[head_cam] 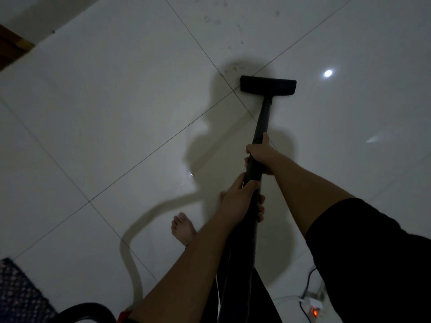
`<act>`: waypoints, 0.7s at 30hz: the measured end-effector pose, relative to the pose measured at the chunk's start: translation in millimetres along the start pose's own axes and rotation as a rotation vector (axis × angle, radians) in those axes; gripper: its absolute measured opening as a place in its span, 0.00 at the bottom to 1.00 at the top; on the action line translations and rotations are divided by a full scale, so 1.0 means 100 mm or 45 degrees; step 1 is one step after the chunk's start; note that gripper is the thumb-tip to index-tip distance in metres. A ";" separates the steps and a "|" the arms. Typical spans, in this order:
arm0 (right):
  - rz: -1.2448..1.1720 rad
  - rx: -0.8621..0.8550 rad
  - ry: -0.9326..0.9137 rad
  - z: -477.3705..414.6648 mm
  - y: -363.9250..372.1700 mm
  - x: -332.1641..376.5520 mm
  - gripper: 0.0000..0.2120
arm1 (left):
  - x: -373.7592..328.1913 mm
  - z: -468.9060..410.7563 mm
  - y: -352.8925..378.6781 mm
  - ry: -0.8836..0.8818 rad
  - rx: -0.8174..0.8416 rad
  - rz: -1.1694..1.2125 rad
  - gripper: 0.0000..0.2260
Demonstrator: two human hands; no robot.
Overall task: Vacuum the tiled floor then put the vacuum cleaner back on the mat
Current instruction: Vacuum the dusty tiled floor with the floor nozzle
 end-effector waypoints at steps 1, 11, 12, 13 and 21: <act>-0.010 -0.003 0.002 0.01 0.01 -0.02 0.41 | 0.00 0.02 -0.02 0.006 0.001 -0.002 0.14; -0.034 0.003 0.028 0.17 0.33 -0.50 0.41 | 0.33 0.35 -0.35 -0.019 -0.025 -0.077 0.15; -0.022 0.011 0.028 0.19 0.37 -0.53 0.41 | 0.35 0.39 -0.40 -0.019 -0.035 -0.069 0.15; -0.007 0.023 0.026 0.20 0.42 -0.55 0.41 | 0.36 0.41 -0.44 -0.015 -0.041 -0.058 0.14; 0.092 0.170 -0.013 0.27 0.96 -0.36 0.41 | 0.12 0.61 -0.75 0.090 -0.115 0.062 0.09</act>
Point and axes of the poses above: each hand's wrist, its own z-axis away from the middle knuckle, its own y-axis out of the palm, x = y × z, the point moved 10 cm from there along -z, towards the middle knuckle, and after that the axes turned 5 degrees about -z, right-handed, at the moved point
